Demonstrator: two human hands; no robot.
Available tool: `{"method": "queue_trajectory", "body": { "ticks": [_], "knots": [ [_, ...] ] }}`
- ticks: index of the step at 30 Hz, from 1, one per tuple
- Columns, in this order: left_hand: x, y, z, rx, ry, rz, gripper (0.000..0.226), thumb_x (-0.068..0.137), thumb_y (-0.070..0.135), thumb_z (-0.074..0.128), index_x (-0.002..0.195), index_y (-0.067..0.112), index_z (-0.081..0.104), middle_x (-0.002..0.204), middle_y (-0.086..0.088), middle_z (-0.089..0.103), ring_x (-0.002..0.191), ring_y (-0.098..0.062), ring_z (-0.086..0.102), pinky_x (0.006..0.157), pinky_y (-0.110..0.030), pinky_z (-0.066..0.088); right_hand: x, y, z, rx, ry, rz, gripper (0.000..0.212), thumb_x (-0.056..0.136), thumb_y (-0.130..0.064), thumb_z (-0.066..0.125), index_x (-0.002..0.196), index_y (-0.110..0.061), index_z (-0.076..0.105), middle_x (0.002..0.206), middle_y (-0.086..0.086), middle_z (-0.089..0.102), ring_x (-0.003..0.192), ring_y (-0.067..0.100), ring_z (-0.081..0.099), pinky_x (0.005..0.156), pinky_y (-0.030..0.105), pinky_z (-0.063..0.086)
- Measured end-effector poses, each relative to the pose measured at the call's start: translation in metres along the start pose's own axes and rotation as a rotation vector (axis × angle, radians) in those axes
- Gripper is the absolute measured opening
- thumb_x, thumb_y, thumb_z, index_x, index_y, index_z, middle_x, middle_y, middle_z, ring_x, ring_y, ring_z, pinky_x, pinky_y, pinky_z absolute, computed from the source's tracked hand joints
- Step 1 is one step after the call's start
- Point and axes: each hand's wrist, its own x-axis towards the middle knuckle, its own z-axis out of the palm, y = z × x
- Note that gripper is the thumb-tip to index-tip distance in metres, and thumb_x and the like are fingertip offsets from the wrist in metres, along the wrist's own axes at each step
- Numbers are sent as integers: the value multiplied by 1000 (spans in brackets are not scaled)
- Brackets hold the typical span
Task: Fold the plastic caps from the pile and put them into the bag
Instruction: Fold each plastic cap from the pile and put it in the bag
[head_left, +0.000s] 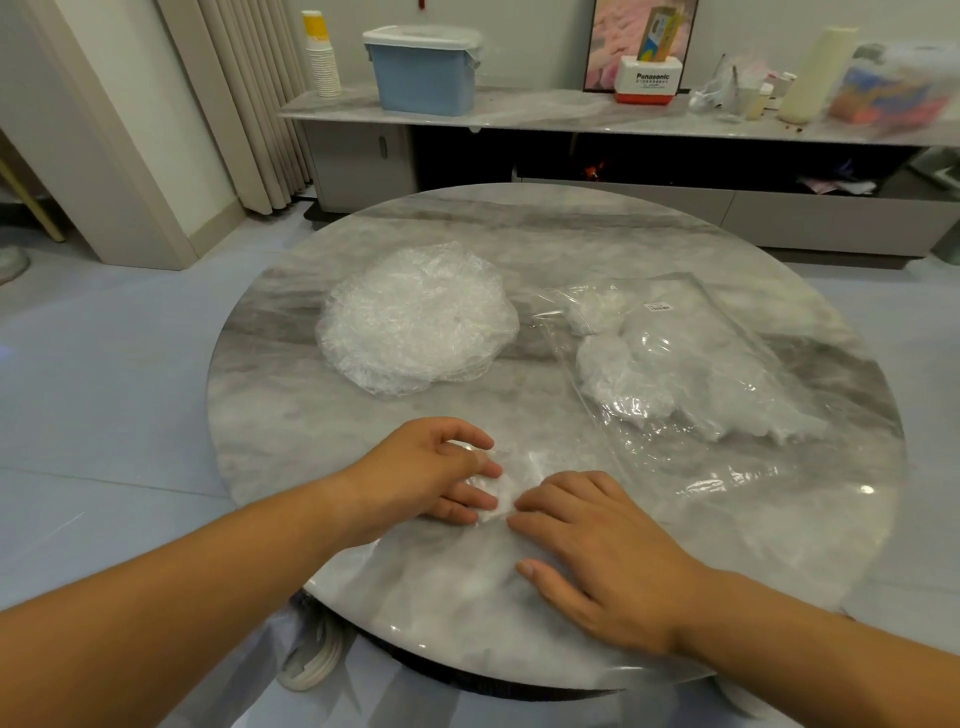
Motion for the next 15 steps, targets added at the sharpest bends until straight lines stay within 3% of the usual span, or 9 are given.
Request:
{"method": "queue_trajectory", "body": {
  "ticks": [4,6,10,15],
  "knots": [
    [9,-1,-3,223,203,164,23,83,17,81,100,11,66,81,-5,72,67,-15,72,58,-27,55,-2,2,-1,47,-15,-21,44,103,-53,36,127,-25,60,128,-10,57,119,13,50,103,33,39],
    [16,1,-5,441,271,222,29,75,28,88,94,18,68,80,1,69,62,-4,63,61,-21,51,-2,3,-3,81,-21,-44,44,102,-53,37,127,-25,61,129,-10,57,122,11,51,106,32,38],
    [27,9,-1,694,192,181,44,69,45,89,101,25,67,96,8,69,84,-5,66,82,-25,55,-3,6,-8,134,-4,-115,41,101,-47,44,123,-20,66,126,-7,62,119,12,56,108,33,39],
    [34,19,6,778,112,-11,39,70,37,91,97,20,69,88,2,69,75,-11,66,62,-23,50,-1,12,-13,216,-9,-134,42,99,-43,50,123,-14,67,124,-3,65,116,15,61,111,37,38]
  ]
}}
